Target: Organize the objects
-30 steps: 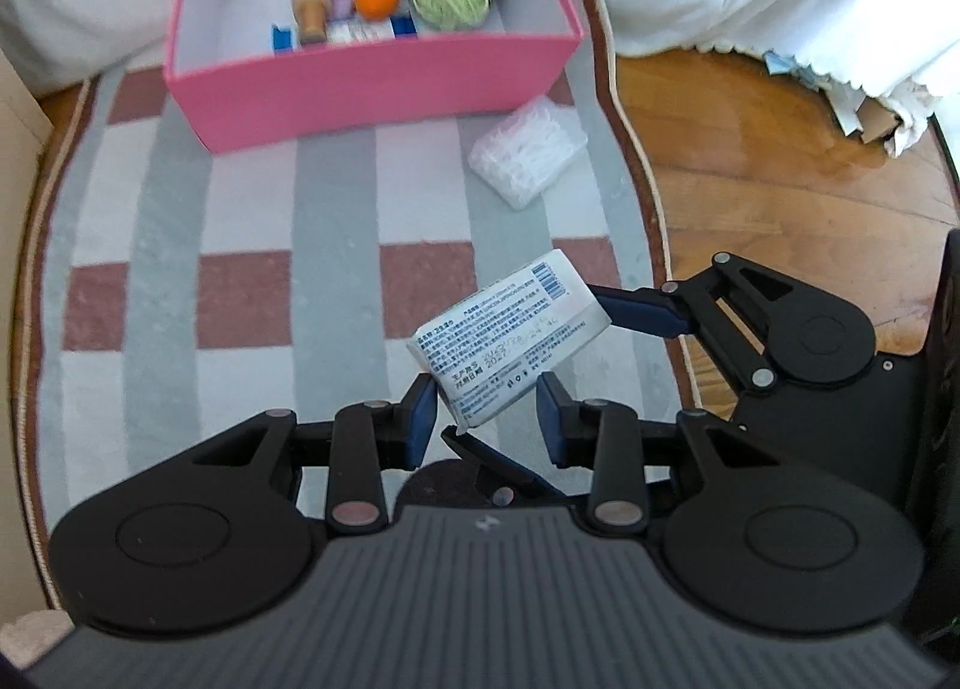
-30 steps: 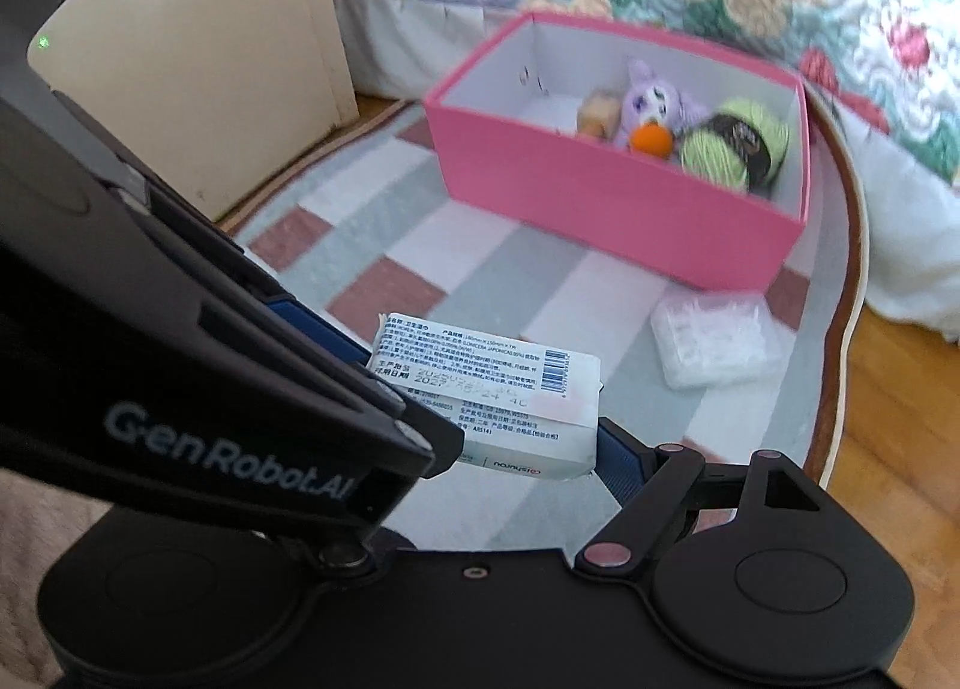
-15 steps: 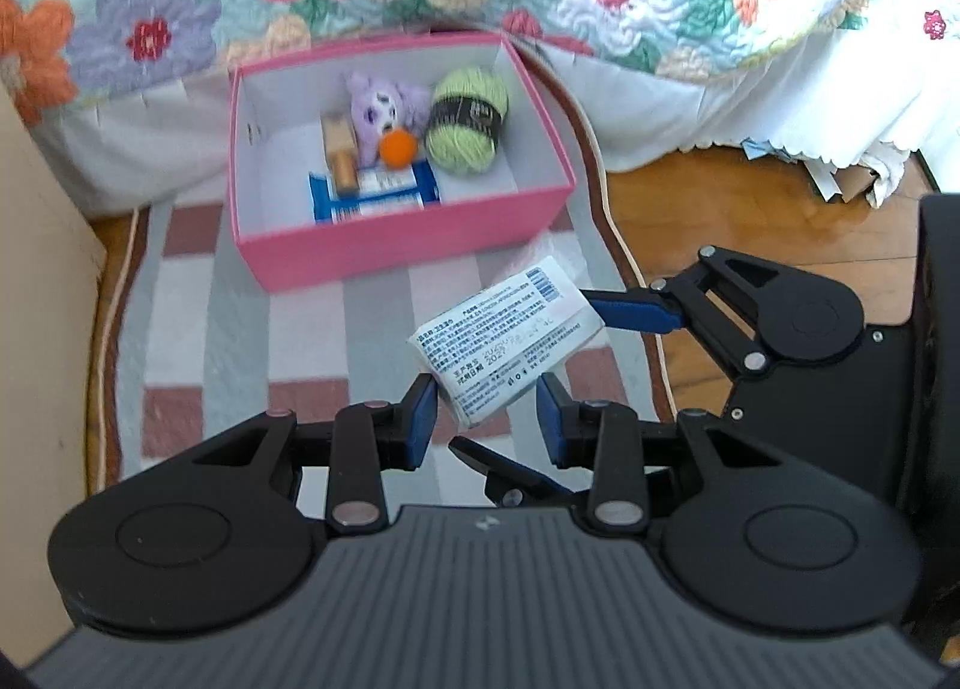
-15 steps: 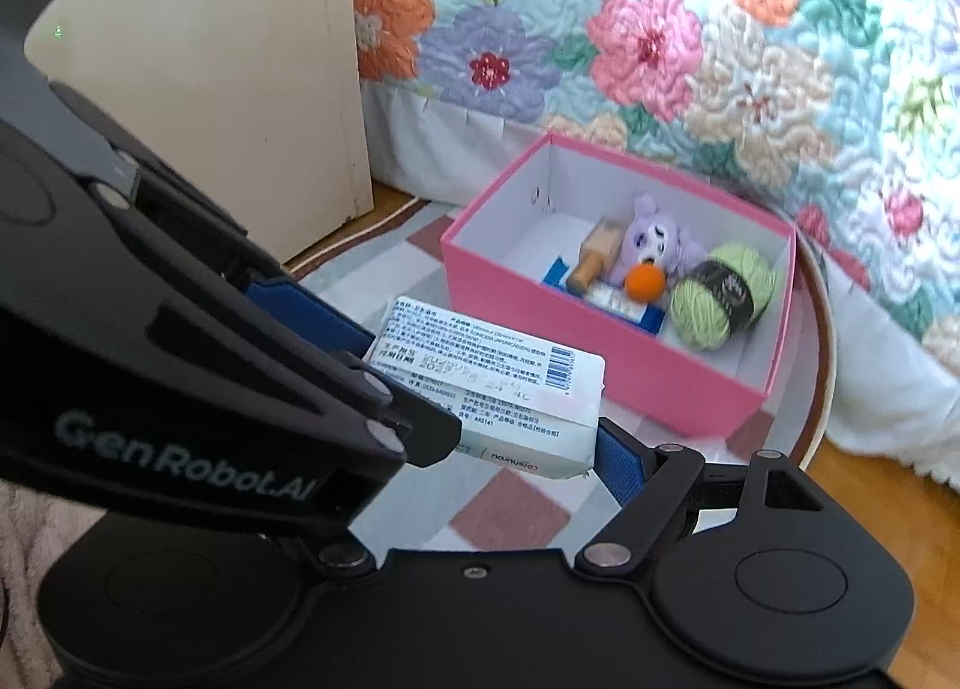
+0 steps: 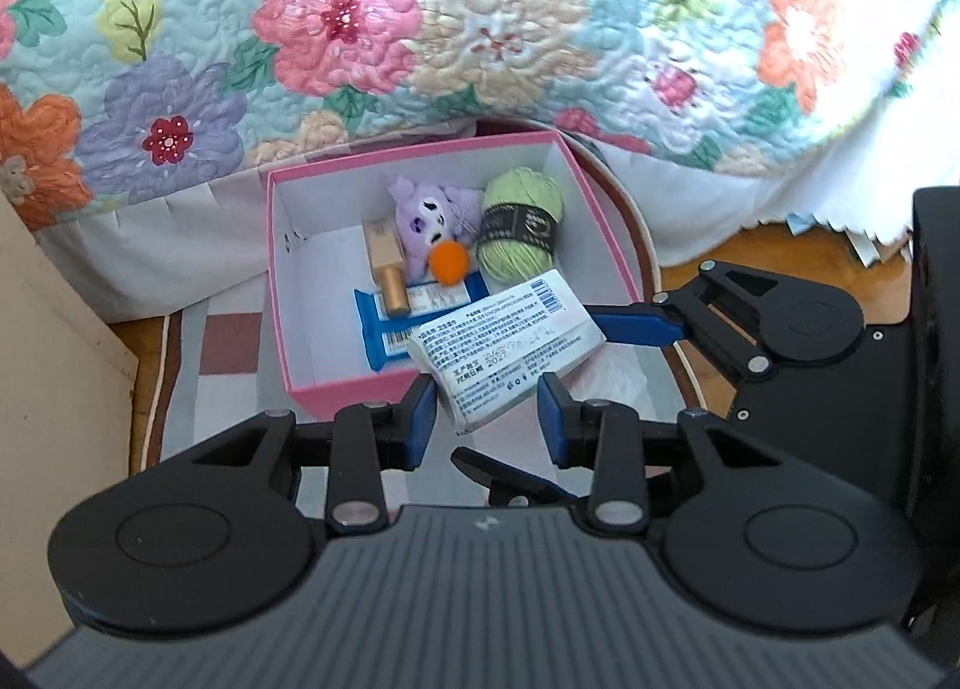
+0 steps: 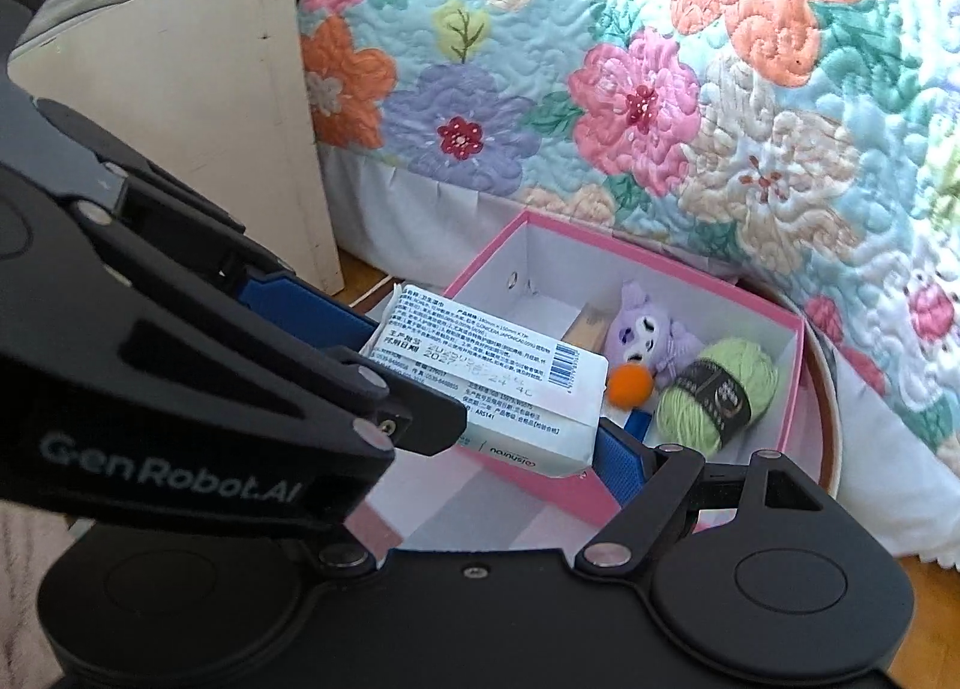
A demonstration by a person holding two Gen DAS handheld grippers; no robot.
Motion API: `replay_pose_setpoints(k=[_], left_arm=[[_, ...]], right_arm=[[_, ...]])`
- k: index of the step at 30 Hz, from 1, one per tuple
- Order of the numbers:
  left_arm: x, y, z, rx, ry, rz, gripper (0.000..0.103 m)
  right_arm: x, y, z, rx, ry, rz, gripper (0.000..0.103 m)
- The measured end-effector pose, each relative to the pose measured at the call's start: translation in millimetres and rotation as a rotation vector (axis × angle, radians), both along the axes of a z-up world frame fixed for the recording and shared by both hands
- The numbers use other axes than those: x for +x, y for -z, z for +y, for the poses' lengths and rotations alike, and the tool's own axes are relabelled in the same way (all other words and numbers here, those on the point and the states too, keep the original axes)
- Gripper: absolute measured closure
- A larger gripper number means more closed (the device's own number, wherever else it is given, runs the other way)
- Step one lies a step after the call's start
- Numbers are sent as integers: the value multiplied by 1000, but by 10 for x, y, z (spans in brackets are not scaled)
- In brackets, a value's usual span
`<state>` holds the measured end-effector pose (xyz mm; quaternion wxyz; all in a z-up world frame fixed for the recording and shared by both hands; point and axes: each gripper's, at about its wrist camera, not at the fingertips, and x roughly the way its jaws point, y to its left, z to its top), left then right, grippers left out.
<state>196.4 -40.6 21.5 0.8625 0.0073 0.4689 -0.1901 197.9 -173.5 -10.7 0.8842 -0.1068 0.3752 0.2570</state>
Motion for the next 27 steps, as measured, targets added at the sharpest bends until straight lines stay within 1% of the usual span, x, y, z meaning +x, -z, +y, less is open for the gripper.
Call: replay_pose_setpoints(k=[4, 8, 10, 12, 14, 19, 22, 25, 27], left_arm=[[393, 147, 73, -54, -14, 68, 69], [826, 354, 77, -95, 7, 122, 69], [1009, 514, 46, -98, -1, 147, 69], [1168, 721, 23, -110, -16, 196, 69], [1279, 931, 14, -119, -37, 239, 69], [1407, 1333, 17, -143, -57, 316, 69], [1485, 1497, 44, -168, -78, 346, 69], [1552, 1614, 52, -183, -97, 363, 69], [1592, 1685, 57, -180, -120, 364, 68]], right_arm=[[336, 90, -4, -4, -5, 24, 18], [708, 280, -58, 9, 20, 44, 18], [908, 414, -99, 31, 42, 73, 18], [1069, 555, -115, 36, 56, 102, 18], [1177, 700, -126, 33, 67, 134, 18], [1351, 1022, -156, 36, 89, 261, 18], [1446, 1172, -188, 49, 107, 325, 18], [1517, 1280, -199, 53, 124, 358, 18], [1564, 1340, -204, 59, 134, 380, 18]])
